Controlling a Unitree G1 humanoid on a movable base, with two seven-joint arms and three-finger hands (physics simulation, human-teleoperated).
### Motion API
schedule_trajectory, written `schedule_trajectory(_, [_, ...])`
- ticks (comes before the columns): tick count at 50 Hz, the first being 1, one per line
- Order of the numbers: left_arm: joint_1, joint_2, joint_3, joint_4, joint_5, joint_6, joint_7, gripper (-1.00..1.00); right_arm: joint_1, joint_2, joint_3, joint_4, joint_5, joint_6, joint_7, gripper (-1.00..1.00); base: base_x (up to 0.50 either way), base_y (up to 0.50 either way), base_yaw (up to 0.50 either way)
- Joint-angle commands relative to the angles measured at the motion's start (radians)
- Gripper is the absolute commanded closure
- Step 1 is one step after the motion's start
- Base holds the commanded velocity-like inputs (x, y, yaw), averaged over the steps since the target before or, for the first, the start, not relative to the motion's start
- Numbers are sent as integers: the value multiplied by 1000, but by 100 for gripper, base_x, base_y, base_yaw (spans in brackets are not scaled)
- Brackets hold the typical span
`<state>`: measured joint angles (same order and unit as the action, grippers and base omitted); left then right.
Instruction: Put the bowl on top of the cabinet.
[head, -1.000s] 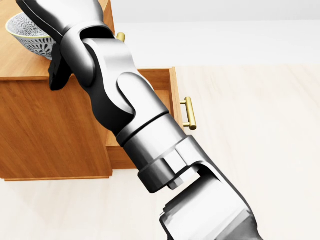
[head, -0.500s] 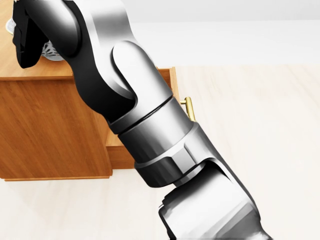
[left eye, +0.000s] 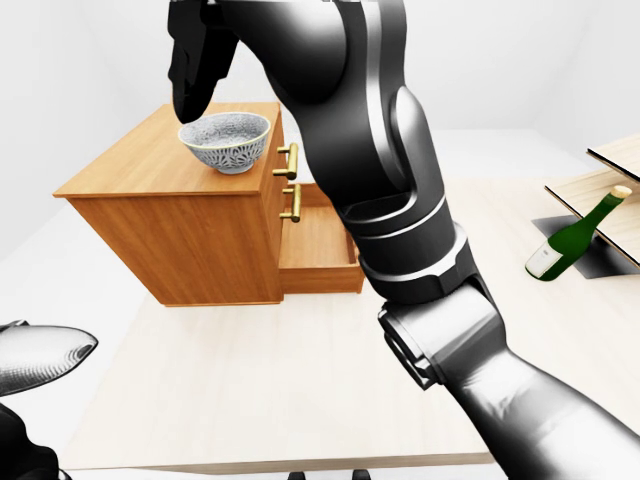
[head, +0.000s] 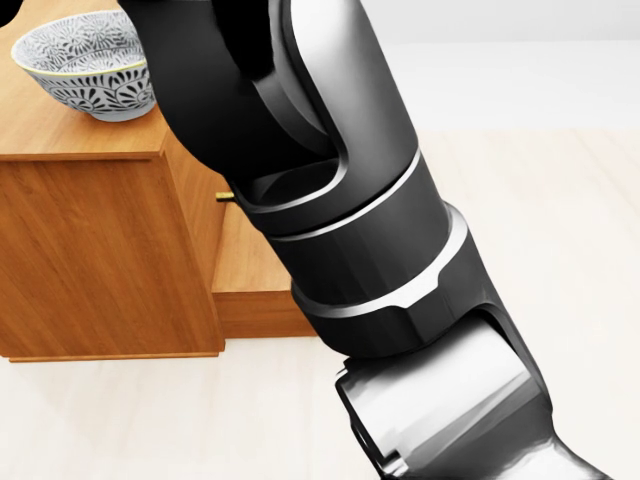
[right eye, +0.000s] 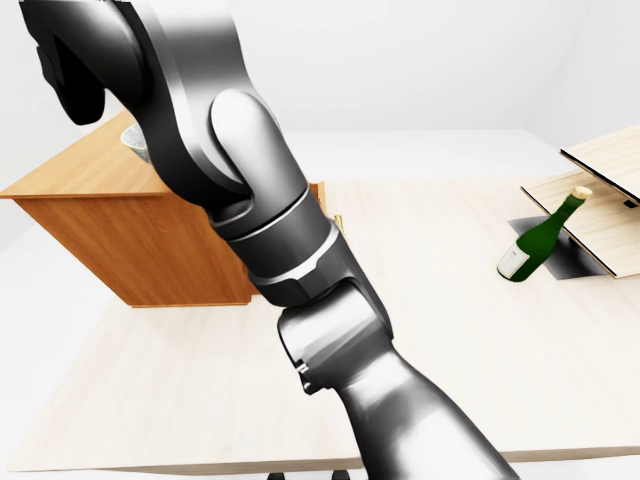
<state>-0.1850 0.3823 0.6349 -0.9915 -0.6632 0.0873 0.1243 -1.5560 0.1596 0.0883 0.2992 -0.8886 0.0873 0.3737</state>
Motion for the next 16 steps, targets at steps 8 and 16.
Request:
schedule_trajectory(8, [2,-7,-10,-4,12,0,-4,-100,-4,-125,-41,-253,58,0,84,-100,0,0,0])
schedule_trajectory(16, [1,-11,-14,-7,23,0,-10,-100,16,-198,-57,-379,66,0,137,-100,0,0,0])
